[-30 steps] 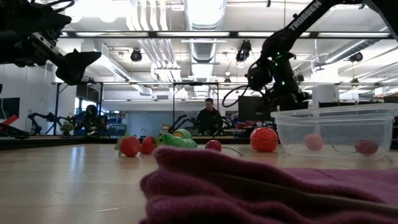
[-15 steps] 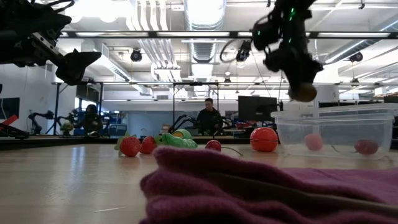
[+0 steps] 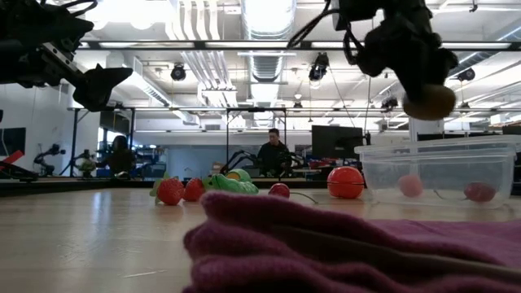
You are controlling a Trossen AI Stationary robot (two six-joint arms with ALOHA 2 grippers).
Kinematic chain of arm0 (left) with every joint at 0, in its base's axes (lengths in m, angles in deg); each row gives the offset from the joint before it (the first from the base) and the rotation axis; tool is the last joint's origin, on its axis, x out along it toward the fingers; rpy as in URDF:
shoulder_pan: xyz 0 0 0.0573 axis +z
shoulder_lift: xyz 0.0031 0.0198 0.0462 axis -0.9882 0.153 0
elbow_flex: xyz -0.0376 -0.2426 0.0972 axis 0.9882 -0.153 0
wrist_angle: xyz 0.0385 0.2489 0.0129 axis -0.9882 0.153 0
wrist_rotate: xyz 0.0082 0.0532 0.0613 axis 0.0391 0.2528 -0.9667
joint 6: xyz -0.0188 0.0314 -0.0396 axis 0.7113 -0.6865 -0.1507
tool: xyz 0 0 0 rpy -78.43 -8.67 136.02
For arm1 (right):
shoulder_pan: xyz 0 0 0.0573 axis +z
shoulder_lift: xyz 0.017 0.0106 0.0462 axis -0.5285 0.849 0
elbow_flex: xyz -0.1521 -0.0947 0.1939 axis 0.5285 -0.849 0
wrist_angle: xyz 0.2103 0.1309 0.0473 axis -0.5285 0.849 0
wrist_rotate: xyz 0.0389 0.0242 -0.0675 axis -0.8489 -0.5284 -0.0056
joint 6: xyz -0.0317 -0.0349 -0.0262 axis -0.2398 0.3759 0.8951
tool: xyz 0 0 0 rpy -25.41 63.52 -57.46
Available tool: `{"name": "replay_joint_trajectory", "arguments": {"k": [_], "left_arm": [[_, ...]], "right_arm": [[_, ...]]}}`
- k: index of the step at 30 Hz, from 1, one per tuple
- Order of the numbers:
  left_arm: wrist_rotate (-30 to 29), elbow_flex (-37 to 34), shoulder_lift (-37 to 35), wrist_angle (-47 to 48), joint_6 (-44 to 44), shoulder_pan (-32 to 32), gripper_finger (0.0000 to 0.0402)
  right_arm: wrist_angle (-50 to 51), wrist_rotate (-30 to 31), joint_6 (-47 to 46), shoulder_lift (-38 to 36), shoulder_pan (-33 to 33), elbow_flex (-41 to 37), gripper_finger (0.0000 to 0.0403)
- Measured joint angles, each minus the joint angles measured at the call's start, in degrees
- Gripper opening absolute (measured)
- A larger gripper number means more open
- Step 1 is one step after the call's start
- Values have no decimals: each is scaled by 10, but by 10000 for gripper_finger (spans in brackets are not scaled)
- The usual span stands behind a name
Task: Pick and placing Produce into tupperware
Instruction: Put the brown kiwi into the transparent bin, then put the red tomato into the transparent bin
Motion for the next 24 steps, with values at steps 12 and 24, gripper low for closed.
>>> {"name": "replay_joint_trajectory", "arguments": {"k": [12, 24], "left_arm": [[0, 0, 0, 0, 0, 0, 367], [0, 0, 0, 0, 0, 0, 367]], "right_arm": [[-5, 48, -13, 27, 32, 1, 318], [-62, 58, 146, 178, -48, 139, 326]]}}
